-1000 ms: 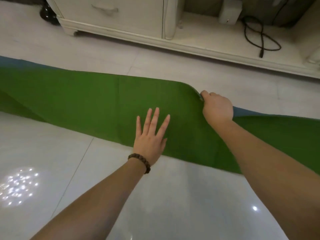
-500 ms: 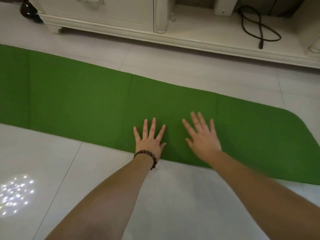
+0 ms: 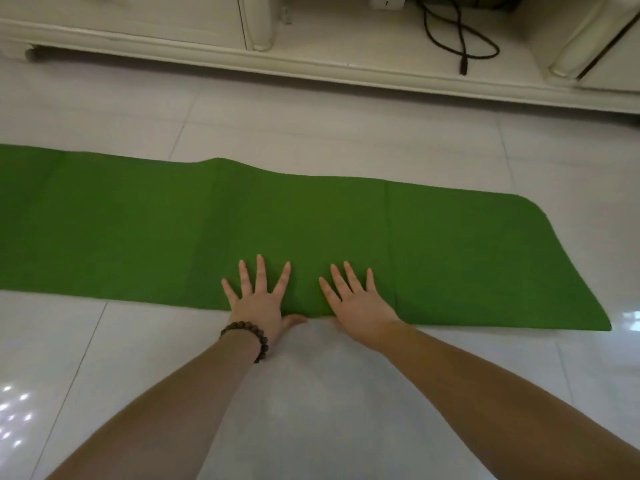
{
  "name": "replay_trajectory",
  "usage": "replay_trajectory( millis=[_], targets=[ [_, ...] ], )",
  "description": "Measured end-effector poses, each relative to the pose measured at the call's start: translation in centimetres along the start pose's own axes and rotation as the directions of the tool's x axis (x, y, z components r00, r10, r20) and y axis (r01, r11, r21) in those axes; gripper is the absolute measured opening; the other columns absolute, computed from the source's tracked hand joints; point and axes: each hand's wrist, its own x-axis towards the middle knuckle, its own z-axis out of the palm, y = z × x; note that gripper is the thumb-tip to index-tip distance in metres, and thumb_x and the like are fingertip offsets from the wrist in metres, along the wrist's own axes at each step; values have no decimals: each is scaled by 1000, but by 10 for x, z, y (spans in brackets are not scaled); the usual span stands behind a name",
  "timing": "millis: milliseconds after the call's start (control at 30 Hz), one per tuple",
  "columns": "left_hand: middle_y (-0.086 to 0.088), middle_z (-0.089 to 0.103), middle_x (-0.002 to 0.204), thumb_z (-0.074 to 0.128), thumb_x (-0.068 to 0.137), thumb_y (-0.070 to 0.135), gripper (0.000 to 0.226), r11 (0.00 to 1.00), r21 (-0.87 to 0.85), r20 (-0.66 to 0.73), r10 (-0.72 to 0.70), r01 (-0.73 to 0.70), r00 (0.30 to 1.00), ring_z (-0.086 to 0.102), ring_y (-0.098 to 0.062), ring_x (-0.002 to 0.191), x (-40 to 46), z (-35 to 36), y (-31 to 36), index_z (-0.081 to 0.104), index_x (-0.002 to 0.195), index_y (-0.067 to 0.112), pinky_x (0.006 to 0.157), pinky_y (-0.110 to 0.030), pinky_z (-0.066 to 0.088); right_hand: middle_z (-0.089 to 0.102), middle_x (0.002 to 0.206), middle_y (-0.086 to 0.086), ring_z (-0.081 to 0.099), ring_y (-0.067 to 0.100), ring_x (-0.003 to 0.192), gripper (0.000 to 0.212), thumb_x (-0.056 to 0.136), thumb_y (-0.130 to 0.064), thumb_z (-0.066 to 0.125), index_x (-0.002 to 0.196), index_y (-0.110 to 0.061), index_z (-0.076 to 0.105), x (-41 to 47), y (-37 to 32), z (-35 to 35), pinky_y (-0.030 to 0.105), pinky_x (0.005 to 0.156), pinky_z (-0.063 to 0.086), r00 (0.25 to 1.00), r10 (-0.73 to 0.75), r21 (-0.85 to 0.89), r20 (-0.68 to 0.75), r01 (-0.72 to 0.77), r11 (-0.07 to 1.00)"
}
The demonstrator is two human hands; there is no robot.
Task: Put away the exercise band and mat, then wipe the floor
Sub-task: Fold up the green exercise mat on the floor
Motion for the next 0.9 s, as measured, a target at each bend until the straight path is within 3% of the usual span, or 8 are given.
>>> replay_trajectory(
  millis=[133, 267, 367, 433, 567, 633, 800, 900],
  targets=[
    [-12, -14, 159, 4, 85, 70, 69, 996, 34, 18, 83, -84, 996, -15, -42, 143, -15, -10, 12, -17, 145, 45, 110, -69, -2, -9, 157, 19, -8, 37, 144, 64, 95, -1, 27, 149, -7, -6, -20, -7, -13, 63, 112, 5, 997, 79, 58, 8, -79, 995],
    [-7, -5, 161, -39, 60, 71, 86, 988, -22, -40, 150, -151, 988, -10, -40, 145, -40, -4, 34, -20, 140, 46, 109, -66, -6, -3, 158, 15, -3, 32, 146, 67, 93, -2, 33, 150, -9, -1, -60, 0, -15, 60, 114, 2, 994, 105, 111, -26, -101, 989],
    [-3, -4, 161, -49, 46, 70, 99, 977, -14, -6, 212, -212, 977, -10, -40, 145, -49, 14, 63, -21, 138, 43, 109, -68, -6, 28, 153, 14, 26, 29, 142, 61, 88, -9, 34, 148, -12, 25, -98, 14, 21, 61, 110, 16, 976, 84, 163, -201, -51, 985],
    [-3, -17, 159, -43, 50, 71, 94, 971, 21, 56, 236, -237, 970, -18, -41, 143, -53, 23, 80, -25, 137, 43, 108, -70, -6, 37, 149, 7, 35, 23, 138, 51, 94, -33, 30, 144, -23, 36, -119, 31, 50, 62, 110, 22, 985, 107, 186, -135, -80, 979],
    [-6, -41, 145, -36, 63, 68, 70, 961, 58, 25, 269, -270, 963, -36, -41, 133, -56, 41, 83, -36, 130, 50, 103, -70, -17, -4, 158, -5, -3, 21, 146, 64, 89, -66, -7, 147, -41, 0, -169, 88, 107, 56, 115, 0, 926, 377, 295, -26, -353, 888],
    [-5, -38, 148, -38, 64, 70, 73, 964, 61, -15, 259, -258, 966, -38, -38, 133, -55, 45, 82, -31, 134, 51, 100, -68, -22, -15, 157, -8, -17, 18, 144, 63, 83, -67, -16, 142, -46, -14, -202, 122, 144, 49, 116, -7, 839, 545, 294, -1, -520, 802],
    [-3, -45, 141, 11, 92, 63, 60, 969, 52, 44, 240, -242, 970, -42, -35, 129, -54, 39, 82, -30, 134, 50, 105, -69, -14, -14, 158, 1, -14, 24, 145, 71, 80, -70, -13, 144, -39, -18, -231, 152, 150, 52, 117, -1, 576, 789, 394, 213, -790, 470],
    [-3, -42, 145, 16, 95, 59, 61, 968, 52, 20, 246, -247, 969, -38, -37, 132, -57, 36, 82, -29, 134, 49, 107, -71, -10, -22, 154, 3, -19, 24, 144, 83, 80, -77, 1, 146, -30, -17, -190, 114, 115, 51, 115, -10, 712, 700, 406, 53, -656, 637]
  ],
)
